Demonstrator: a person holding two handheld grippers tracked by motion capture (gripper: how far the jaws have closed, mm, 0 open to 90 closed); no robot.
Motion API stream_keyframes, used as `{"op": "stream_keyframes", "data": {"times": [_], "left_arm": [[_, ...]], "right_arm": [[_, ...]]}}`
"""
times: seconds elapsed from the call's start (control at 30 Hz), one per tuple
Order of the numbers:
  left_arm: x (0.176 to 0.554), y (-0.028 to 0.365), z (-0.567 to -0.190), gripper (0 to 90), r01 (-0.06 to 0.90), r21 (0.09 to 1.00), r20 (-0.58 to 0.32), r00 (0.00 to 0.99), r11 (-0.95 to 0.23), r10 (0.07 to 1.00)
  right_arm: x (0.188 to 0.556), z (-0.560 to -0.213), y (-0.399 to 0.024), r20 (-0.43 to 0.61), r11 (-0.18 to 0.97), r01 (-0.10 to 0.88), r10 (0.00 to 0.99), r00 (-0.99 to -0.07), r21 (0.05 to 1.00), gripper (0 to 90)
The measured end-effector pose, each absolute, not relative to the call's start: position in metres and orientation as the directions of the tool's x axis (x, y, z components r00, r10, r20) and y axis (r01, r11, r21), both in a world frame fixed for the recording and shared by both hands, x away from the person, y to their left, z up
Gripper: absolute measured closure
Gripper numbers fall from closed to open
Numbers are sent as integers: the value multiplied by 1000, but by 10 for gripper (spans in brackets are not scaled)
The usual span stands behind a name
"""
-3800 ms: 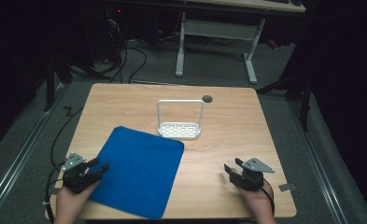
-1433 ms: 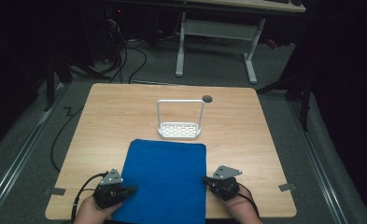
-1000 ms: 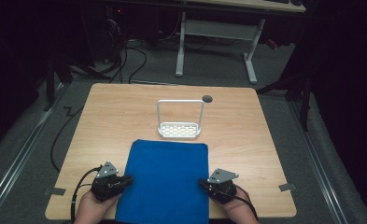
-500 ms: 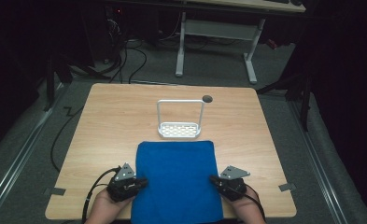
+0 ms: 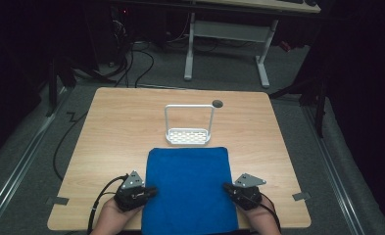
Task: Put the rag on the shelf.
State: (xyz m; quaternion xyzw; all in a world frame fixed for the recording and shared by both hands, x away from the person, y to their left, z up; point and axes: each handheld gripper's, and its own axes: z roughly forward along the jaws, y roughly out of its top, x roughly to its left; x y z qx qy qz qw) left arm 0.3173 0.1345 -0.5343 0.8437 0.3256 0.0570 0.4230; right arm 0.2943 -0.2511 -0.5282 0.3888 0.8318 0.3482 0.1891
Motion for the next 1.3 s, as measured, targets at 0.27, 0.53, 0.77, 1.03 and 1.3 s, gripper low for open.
{"op": "stream_keyframes", "data": {"times": [0.27, 0.53, 0.77, 1.03, 1.3], "left_arm": [[321, 140, -534, 773, 524, 750, -195, 758, -403, 622], [352, 151, -526, 622, 514, 800, -166, 685, -309, 709], [412, 140, -531, 557, 556, 785, -146, 594, -273, 791], [439, 128, -535, 615, 587, 772, -163, 553, -244, 817], [441, 126, -536, 844, 600, 757, -167, 560, -259, 811]], "right_arm": [[298, -528, -251, -42, 455, 513, 777, -629, 728, 829], [294, -521, -256, -20, 402, 492, 790, -613, 773, 781], [297, -523, -260, -9, 375, 503, 808, -589, 778, 711], [322, -515, -265, 46, 283, 529, 851, -524, 800, 650], [411, -519, -261, 81, 202, 613, 912, -401, 764, 534]]}}
